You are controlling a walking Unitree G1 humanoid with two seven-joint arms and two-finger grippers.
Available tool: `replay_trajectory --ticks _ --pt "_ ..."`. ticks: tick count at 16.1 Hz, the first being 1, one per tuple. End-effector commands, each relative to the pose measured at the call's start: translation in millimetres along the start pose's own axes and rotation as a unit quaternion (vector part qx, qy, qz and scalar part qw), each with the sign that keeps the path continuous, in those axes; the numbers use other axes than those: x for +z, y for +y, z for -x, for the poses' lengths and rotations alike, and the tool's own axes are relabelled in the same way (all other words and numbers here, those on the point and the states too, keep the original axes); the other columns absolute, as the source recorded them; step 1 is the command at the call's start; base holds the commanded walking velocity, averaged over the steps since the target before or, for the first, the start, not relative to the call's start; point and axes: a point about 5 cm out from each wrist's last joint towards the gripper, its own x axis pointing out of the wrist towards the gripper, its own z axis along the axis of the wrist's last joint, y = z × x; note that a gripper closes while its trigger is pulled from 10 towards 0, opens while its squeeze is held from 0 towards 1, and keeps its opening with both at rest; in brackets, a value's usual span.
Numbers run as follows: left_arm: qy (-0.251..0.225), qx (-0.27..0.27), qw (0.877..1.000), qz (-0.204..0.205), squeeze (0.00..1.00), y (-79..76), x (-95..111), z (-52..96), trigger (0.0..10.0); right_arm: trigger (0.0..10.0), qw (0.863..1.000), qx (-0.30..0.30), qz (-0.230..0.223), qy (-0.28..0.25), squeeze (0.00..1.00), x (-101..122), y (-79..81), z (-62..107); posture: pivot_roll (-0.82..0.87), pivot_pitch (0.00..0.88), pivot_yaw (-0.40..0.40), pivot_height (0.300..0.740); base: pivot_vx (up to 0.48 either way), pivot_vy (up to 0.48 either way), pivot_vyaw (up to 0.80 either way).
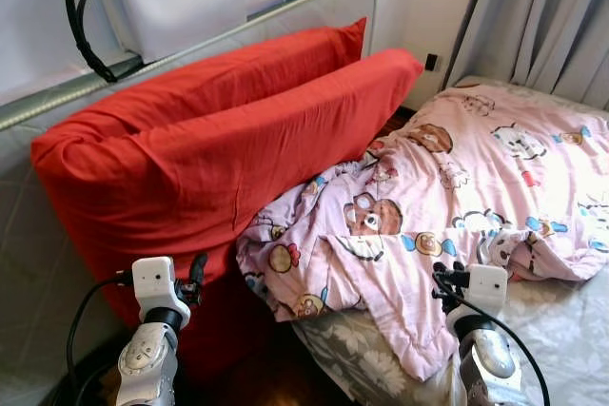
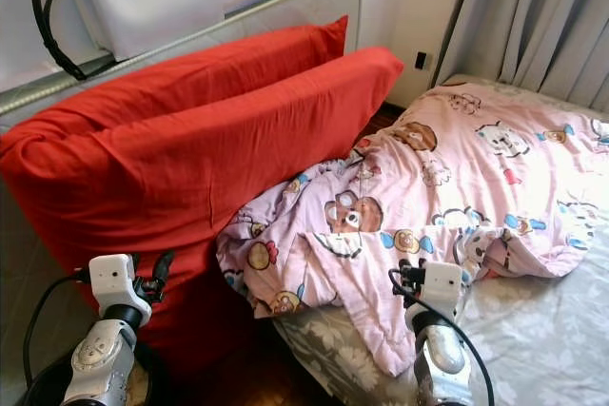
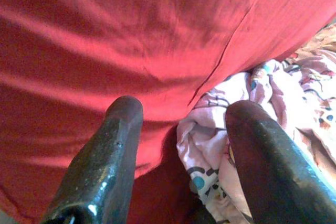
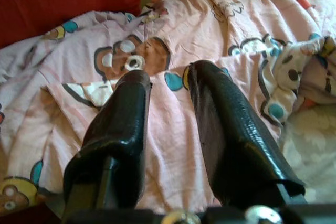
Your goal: Clean up the room
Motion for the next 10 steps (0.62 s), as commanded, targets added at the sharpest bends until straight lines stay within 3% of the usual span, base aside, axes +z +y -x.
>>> replay_trajectory --ticks 1,10 --pt "0.003 -0.003 1.000 0.004 0.00 -2.2 -0.1 -0.2 10.0 10.0 1.000 -0.005 -0.002 -0.007 0.00 0.4 -1.0 1.8 -0.10 0.000 0.029 0.691 0.000 0.000 0.00" --pt "0.010 0.008 1.000 0.003 0.00 4.4 -2.8 3.6 10.0 10.0 1.000 0.000 -0.002 0.000 0.00 1.5 -0.4 -0.7 -0.09 0.000 0.023 0.666 0.000 0.000 0.00"
